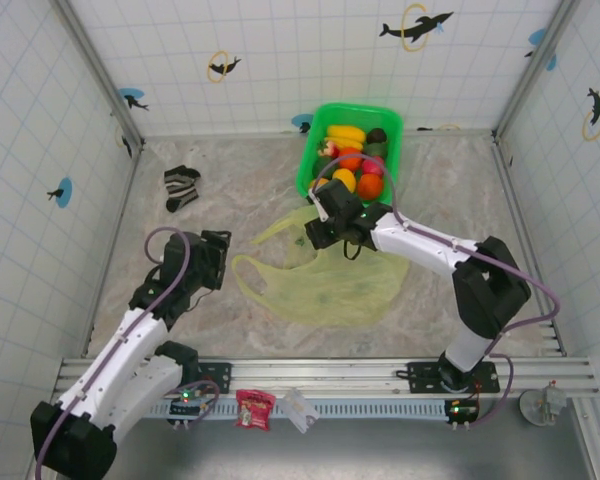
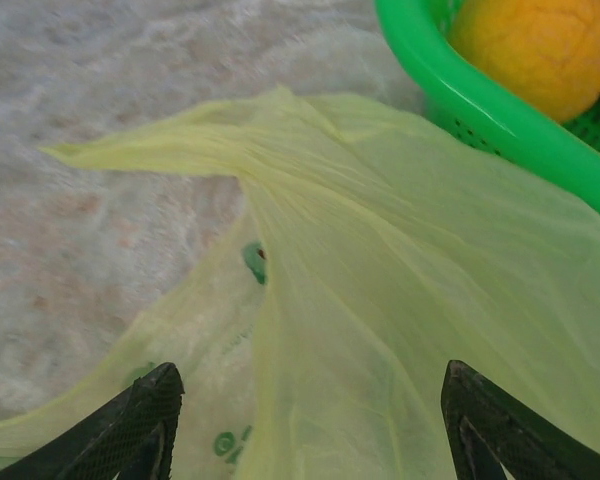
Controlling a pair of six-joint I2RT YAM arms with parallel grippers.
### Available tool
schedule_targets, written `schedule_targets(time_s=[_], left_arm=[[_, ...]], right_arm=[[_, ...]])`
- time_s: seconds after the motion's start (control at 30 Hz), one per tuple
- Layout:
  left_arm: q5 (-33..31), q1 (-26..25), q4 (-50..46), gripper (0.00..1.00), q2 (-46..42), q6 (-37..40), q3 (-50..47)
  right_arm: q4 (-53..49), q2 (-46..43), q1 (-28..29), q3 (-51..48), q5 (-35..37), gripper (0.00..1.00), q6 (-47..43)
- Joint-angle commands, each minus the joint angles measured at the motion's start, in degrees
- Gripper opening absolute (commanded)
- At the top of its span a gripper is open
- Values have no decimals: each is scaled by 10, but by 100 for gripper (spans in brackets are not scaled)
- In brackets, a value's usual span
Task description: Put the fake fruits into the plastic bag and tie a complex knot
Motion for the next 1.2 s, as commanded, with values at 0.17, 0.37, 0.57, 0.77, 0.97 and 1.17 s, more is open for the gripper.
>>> schedule_targets(time_s=[0.17, 0.37, 0.57, 0.77, 0.97, 1.17], left_arm=[[57, -1, 18, 81, 39, -125, -24], [67, -2, 73, 79, 87, -132, -32], [75, -8, 120, 72, 145, -136, -34], [50, -8, 170, 68, 170, -144, -51], [48, -8, 219, 68, 231, -142, -44], [49, -11, 232, 63, 281, -132, -40]], right_arm=[[7, 1, 10, -1, 72, 67, 13], [8, 9, 22, -12, 91, 67, 9], [17, 14, 26, -16, 93, 66, 9], [28, 17, 26, -21, 91, 63, 4], [36, 10, 25, -21, 114, 63, 0], [42, 6, 21, -14, 104, 63, -3]])
